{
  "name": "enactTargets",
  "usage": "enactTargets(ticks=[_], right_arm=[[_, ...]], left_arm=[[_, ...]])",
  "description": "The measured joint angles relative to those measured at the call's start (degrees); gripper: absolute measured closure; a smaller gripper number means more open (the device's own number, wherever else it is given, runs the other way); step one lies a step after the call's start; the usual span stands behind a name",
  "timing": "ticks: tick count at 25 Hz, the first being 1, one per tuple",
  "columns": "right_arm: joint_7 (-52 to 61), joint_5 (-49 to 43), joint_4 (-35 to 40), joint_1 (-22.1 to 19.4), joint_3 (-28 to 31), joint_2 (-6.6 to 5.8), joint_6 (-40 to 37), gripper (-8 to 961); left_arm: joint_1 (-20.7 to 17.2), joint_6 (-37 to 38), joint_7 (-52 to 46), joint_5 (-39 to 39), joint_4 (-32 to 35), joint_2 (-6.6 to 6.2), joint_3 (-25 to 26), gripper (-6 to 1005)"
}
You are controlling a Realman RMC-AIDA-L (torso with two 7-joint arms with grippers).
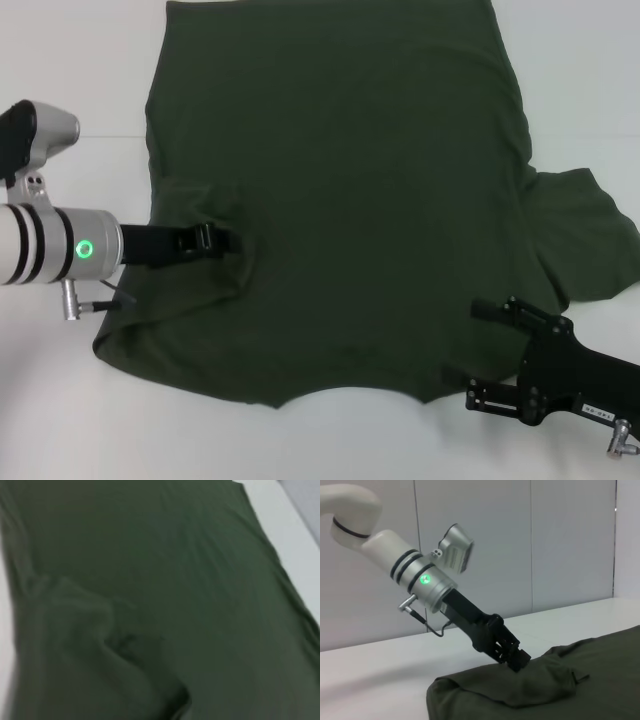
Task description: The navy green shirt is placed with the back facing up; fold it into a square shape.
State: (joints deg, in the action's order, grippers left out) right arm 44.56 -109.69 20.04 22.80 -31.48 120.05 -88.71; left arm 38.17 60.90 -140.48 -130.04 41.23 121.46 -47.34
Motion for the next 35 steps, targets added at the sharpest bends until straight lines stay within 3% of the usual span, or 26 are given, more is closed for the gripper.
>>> enactTargets(ticks=[8,14,16,21,26,31,35], right_arm=[[0.0,0.0,0.0,0.0,0.1,0.07,-0.1,10],[0.4,0.0,0.0,0.3,0.2,0.09,-0.1,11],[0.6,0.1,0.0,0.3,0.3,0.10,-0.1,11],[0.6,0.2,0.0,0.7,0.3,0.10,0.3,10],[0.7,0.2,0.0,0.9,0.3,0.10,1.1,9],[0.7,0.2,-0.3,0.9,0.3,0.09,2.4,11],[0.7,0.2,-0.8,0.9,0.3,0.09,3.0,10]], left_arm=[[-1.7,5.3,5.4,6.5,-1.0,-1.91,1.6,567],[-4.8,18.9,24.5,14.3,-1.1,-3.41,10.8,303],[-6.1,23.1,30.8,15.7,-1.1,-3.61,13.3,151],[-10.1,32.4,49.2,16.8,0.7,-3.52,15.0,149],[-13.9,34.0,64.6,15.7,0.9,-2.47,13.2,146],[-15.8,30.1,71.9,13.2,0.6,-0.88,11.6,148],[-15.6,27.2,71.8,10.1,0.1,-0.56,11.2,150]])
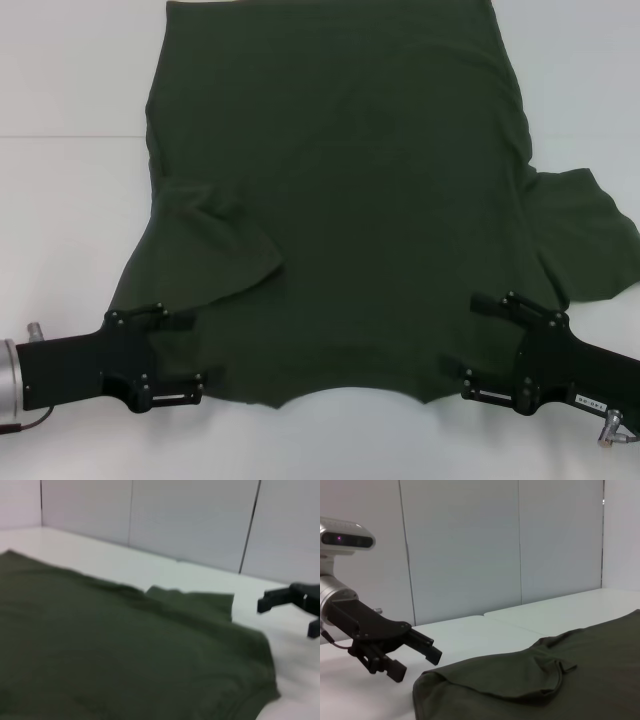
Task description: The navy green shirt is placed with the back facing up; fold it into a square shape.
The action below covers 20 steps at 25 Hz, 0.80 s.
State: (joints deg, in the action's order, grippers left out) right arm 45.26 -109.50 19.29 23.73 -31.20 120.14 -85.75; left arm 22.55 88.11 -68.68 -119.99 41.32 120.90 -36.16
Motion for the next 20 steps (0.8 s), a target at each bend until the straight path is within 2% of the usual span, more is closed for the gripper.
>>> enactTargets(ticks=[6,9,14,20], right_arm=[[0.4,0.0,0.0,0.0,0.0,0.00,0.3,10],[4.9,0.0,0.9,0.2,0.0,-0.03,0.2,11],[28.7,-0.9,10.6,0.8,-1.4,-0.23,-1.3,13],[61.8,-7.0,28.6,1.0,-3.5,-0.59,-1.8,15]], left_arm=[[0.2,-1.9,-0.6,-0.7,-0.7,-0.16,0.7,152],[0.3,-2.2,-2.3,-0.5,-0.8,-0.34,1.3,152],[0.4,-2.0,-3.7,-0.4,-0.7,-0.60,1.9,151],[0.7,-1.0,-3.8,-0.3,-0.7,-0.69,2.8,152]])
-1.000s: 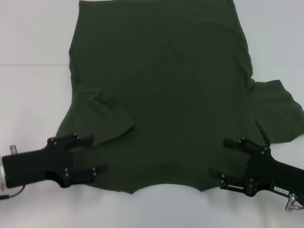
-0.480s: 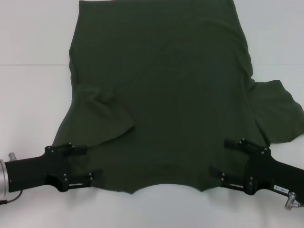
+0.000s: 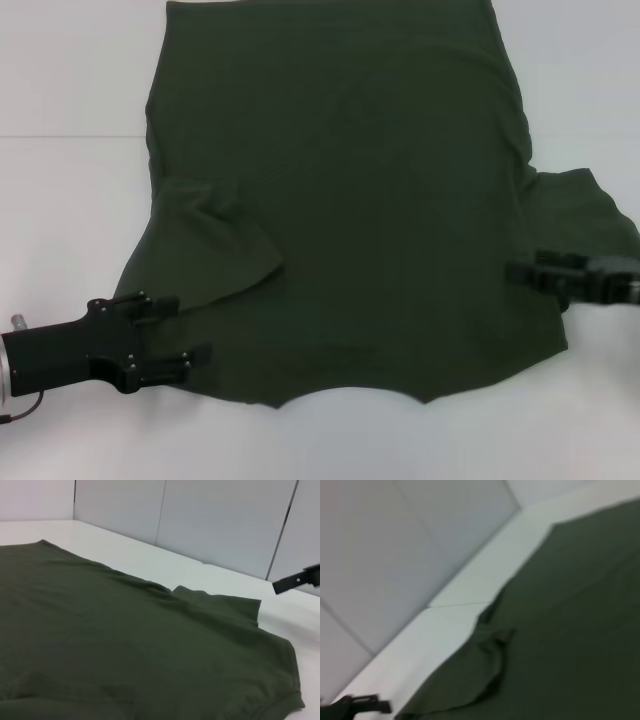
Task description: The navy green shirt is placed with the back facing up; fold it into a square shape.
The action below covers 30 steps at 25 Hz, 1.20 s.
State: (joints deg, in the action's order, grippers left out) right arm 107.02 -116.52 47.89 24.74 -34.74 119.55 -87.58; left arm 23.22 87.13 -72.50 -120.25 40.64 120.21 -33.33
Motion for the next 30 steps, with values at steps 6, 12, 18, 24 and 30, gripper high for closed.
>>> enactTargets(ticks=[6,12,18,24,30], right_arm=[[27.1,-11.5,17.1,0.9,-0.1,-0.76,-2.3,23],[42.0,-29.0,22.9,6.6,0.1,-1.55,-3.4,28],[47.5,-45.8,22.8,12.9,-0.1,-1.51,-3.6,28],[48.9,-51.0,22.8,15.0,-0.1,-1.00,-1.2,27],[49.1,-51.2,18.9,15.0,-0.7,-1.74,3.2,27]], left_arm=[[0.4,0.6,-0.1,-0.1,0.0,-0.12,0.0,152],[0.8,0.3,-0.9,-0.5,0.0,-0.15,-0.3,152],[0.9,0.6,-1.3,-0.6,0.0,-0.16,-0.2,152],[0.6,0.5,-1.3,-0.7,0.0,-0.16,-0.2,152],[0.7,0.6,-1.4,-0.7,0.0,-0.16,-0.2,152]])
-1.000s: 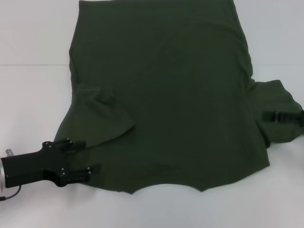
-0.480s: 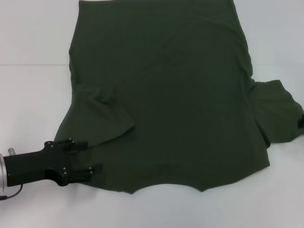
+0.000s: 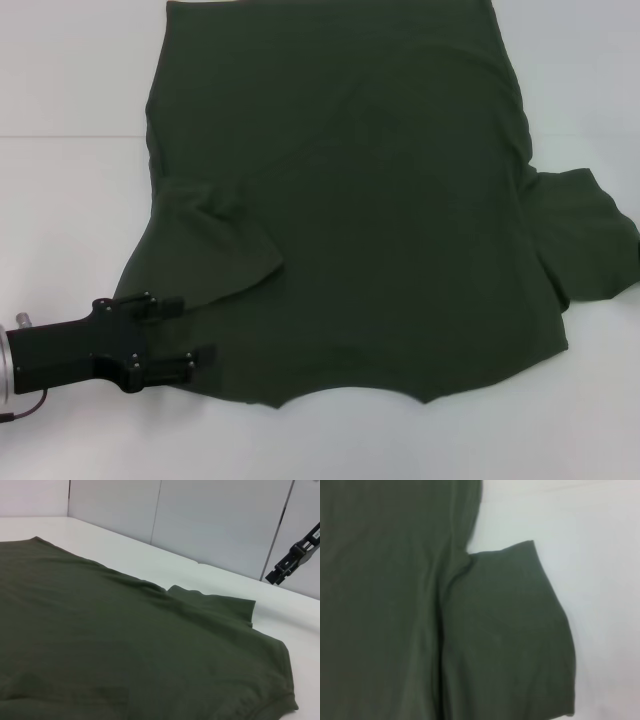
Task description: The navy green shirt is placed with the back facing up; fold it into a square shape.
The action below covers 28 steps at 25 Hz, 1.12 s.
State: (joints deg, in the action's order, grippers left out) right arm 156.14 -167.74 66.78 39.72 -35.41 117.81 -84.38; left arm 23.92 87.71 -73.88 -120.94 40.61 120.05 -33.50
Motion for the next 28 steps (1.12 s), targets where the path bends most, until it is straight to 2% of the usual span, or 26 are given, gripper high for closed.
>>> enactTargets(ticks=[10,15,22,28], right_arm=[[0.6,-0.1,-10.3,0.3,-0.5,-1.93,9.2,34],[0.7,-0.1,-14.6,1.0,-1.3,-2.47,13.7,39],[0.7,-0.1,-20.2,2.8,-2.4,-2.72,18.7,40],[0.8,-0.1,-21.6,3.1,-3.6,-2.74,20.7,42]], left_arm=[[0.2,-0.4,0.0,0.0,0.0,0.22,-0.2,152],[0.3,-0.4,0.0,0.0,0.0,0.24,-0.2,152],[0.4,-0.5,0.0,0.0,0.0,0.43,-0.1,152],[0.4,-0.5,-0.4,0.0,0.0,0.44,0.0,151]])
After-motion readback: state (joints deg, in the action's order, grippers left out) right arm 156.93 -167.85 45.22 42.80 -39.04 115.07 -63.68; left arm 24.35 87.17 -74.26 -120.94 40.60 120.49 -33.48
